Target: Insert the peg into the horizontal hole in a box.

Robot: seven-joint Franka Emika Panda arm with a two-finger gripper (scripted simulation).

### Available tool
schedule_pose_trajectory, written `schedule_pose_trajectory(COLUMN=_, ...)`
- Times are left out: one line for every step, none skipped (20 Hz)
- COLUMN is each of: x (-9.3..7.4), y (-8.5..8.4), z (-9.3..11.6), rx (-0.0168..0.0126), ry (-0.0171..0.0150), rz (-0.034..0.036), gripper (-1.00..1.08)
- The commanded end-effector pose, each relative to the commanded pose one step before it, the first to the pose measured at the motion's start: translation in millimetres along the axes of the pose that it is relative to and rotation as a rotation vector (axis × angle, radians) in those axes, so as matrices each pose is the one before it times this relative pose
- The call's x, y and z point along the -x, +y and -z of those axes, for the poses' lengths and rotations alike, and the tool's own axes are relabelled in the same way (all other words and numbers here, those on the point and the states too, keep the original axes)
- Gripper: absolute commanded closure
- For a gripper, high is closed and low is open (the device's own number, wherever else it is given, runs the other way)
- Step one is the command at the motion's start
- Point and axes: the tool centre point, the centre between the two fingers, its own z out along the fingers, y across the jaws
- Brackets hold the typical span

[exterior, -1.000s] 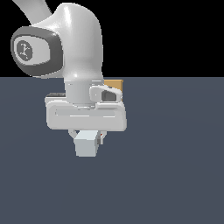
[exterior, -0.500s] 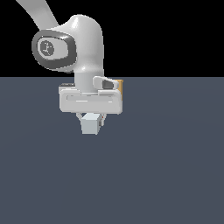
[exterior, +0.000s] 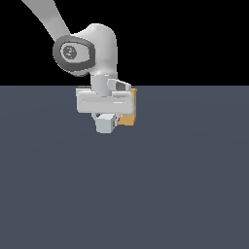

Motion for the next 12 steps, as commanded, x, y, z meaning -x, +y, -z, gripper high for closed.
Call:
schedule_pose_trajectory(x=-12.20, y=0.61, z=4.41, rx=0.00362, ry=0.00114, rz=-0.00822, gripper=1.08)
schedule_pose_trajectory(x=-3.47, y=-0.12, z=0.73, rx=-0.00002, ry=0.00000, rz=-0.00183, gripper=1.08)
schedule_pose_trajectory(x=-2.98, y=-0.06, z=0.61, rx=-0.00001, ry=0.00001, rz=-0.00138, gripper=1.08)
schedule_pose_trajectory(x=-2.35, y=0.05, z=0.48, rx=-0.00001, ry=0.00001, rz=-0.00120, gripper=1.08)
schedule_pose_trajectory(x=-1.73, y=0.17, z=0.35, rx=-0.00002, ry=0.00002, rz=-0.00098, gripper=1.08)
schedule_pose_trajectory(x=-1.51, y=0.09, z=0.23, rx=0.00000, ry=0.00000, rz=0.00000, gripper=1.08)
schedule_pose_trajectory(x=-0.41, y=0.35, z=0.10, rx=-0.00002, ry=0.00003, rz=-0.00069, gripper=1.08)
schedule_pose_trajectory(x=-0.18, y=0.09, z=0.02, rx=0.00000, ry=0.00000, rz=0.00000, gripper=1.08)
schedule_pose_trajectory(x=0.00, y=0.00, z=0.00, rx=0.00000, ry=0.00000, rz=0.00000, gripper=1.08)
schedule_pose_trajectory(x=0.00, y=0.00, z=0.00, rx=0.00000, ry=0.00000, rz=0.00000, gripper=1.08)
schedule_pose_trajectory(x=0.00, y=0.00, z=0.00, rx=0.00000, ry=0.00000, rz=0.00000, gripper=1.08)
schedule_pose_trajectory(x=0.67, y=-1.44, z=-1.93, rx=-0.00378, ry=-0.00168, rz=0.00072, gripper=1.08)
